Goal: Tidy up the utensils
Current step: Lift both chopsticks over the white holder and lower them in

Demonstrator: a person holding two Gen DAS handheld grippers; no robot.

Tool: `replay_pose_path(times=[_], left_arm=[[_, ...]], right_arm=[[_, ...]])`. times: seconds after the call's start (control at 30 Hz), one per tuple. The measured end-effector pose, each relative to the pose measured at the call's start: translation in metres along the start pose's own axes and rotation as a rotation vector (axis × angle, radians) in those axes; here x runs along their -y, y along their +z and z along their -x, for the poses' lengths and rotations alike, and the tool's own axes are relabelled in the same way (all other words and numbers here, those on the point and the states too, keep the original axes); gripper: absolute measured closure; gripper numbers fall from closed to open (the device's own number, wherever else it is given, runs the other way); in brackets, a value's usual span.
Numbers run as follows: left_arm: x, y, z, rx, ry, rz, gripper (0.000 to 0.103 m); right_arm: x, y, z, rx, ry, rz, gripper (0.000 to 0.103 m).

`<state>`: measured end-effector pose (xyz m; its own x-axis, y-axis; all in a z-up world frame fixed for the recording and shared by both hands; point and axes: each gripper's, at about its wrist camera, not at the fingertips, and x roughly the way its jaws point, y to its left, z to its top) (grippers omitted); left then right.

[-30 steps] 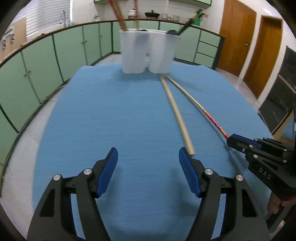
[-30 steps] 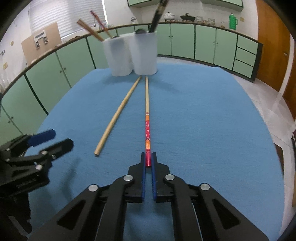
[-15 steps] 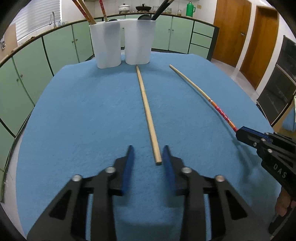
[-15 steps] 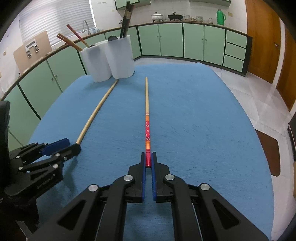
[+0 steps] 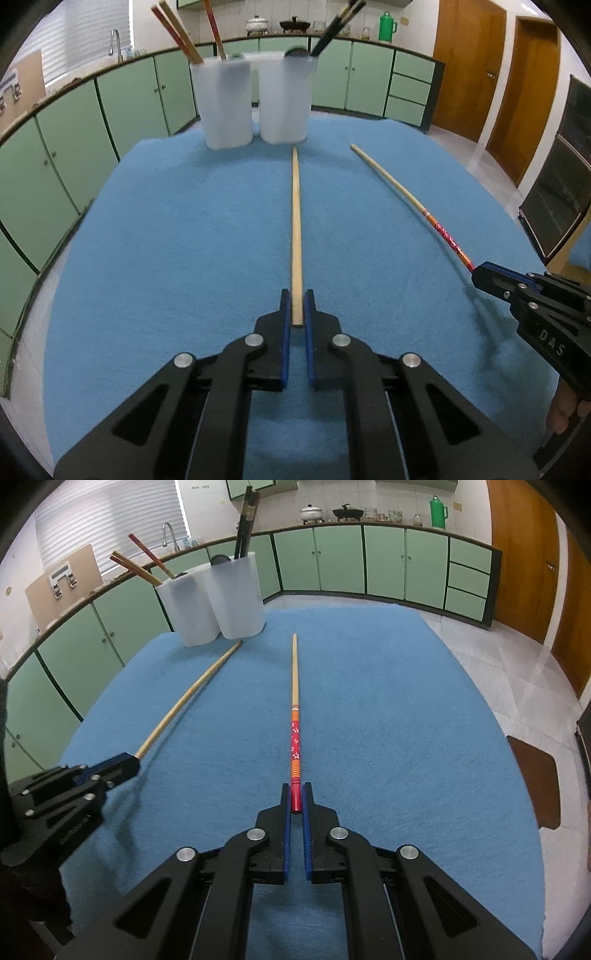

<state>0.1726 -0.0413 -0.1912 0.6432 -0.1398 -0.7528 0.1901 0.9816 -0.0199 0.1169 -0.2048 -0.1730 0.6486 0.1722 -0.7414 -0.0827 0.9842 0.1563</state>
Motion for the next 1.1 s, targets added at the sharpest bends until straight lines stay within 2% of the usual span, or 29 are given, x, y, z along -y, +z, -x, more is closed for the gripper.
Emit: replay_pose_path(times=[0.33, 0.73, 0.93, 1.1], left_arm=[[-0.008, 0.029, 0.062, 0.134, 0.005, -0.016, 0.097], [-0.014, 0.076, 0.115, 0.279, -0.040, -0.021, 0.097], [-0.018, 0.093, 0.128, 0.321, -0.053, -0.042, 0.097], [-0.019, 0.103, 0.134, 0.342, -0.058, -0.058, 0.097]], right_arm=[[-0.010, 0.024, 0.039, 0.094, 0.010, 0.049, 0.097], [-0.024, 0.080, 0.092, 0.218, 0.063, 0.102, 0.097], [-0.033, 0.112, 0.110, 0.240, 0.119, 0.122, 0.097], [-0.038, 0.136, 0.114, 0.224, 0.184, 0.126, 0.097]])
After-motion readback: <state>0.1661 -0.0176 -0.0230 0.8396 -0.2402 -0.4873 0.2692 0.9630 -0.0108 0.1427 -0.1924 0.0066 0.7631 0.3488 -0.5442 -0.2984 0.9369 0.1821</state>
